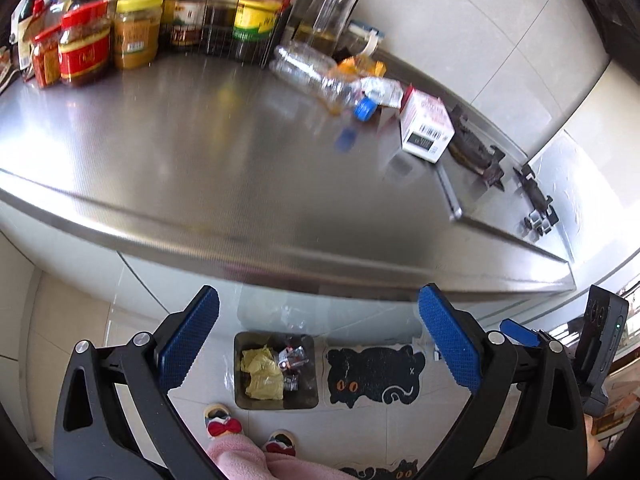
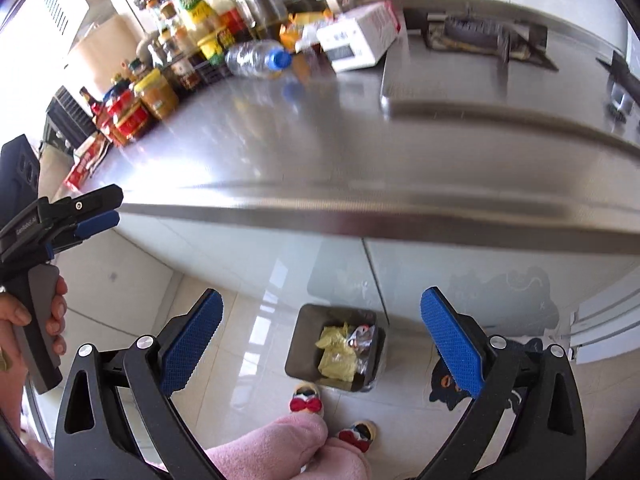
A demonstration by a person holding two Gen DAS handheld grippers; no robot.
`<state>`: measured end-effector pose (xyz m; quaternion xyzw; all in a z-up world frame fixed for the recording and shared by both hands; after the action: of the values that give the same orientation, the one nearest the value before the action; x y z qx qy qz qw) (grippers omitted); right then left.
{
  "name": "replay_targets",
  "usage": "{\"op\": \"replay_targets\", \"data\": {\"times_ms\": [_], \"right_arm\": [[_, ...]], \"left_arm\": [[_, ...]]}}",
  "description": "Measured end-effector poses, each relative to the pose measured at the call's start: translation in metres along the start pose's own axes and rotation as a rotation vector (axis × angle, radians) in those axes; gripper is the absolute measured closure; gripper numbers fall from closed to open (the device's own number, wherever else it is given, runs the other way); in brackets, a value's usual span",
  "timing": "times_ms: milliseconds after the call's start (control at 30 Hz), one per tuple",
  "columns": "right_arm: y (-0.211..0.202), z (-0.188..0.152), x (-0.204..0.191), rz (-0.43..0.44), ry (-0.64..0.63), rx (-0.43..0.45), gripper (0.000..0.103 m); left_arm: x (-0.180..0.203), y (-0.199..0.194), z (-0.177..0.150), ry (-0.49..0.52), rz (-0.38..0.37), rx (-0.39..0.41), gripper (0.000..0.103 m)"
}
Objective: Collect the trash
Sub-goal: 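Raise both grippers back up to the counter, then grasp the clear blue-capped bottle with the left gripper while the right gripper grasps the pink-white box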
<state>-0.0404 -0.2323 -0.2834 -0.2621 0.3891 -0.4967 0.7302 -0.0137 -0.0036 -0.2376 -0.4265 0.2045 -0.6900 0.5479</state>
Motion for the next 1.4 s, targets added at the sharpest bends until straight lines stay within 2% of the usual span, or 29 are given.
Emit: {"op": "replay_targets", "data": {"times_ms": [233, 467, 633, 900, 1167, 1400], "right_arm": [[-0.030, 0.086, 0.002, -0.061, 0.023, 0.135, 0.003], [-0.013, 0.154, -0.006, -0.108, 0.021, 0.186, 0.003], [0.009, 0.188, -0.008, -0.160, 0.020, 0.191, 0.003], [0.051, 0.223, -0.002, -0.222, 0.033, 0.180, 0.003], [0.085, 0.245, 0.008, -0.249, 0.036, 0.154, 0.004], [0.113, 0.246, 0.023, -0.272, 0.053, 0.103, 0.005]], "left_arm": [[0.027, -0.010, 0.074, 0.017, 0.010, 0.080, 0.008], [0.031, 0.010, 0.134, 0.032, -0.011, 0.084, 0.008], [0.029, 0.033, 0.176, 0.042, -0.011, 0.082, 0.008], [0.015, 0.092, 0.219, 0.011, 0.037, 0.020, 0.008], [0.003, 0.150, 0.237, 0.001, 0.136, -0.039, 0.011], [-0.011, 0.187, 0.240, -0.011, 0.234, -0.084, 0.014]]}}
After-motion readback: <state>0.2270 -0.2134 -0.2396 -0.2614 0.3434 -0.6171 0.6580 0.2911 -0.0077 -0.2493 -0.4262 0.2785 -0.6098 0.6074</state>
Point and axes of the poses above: each gripper's, at about its wrist camera, not at the fingertips, and y roughly the way its jaws point, x to its right, z to its top, the point moved 8 cm from there along y, roughly the way its jaws point
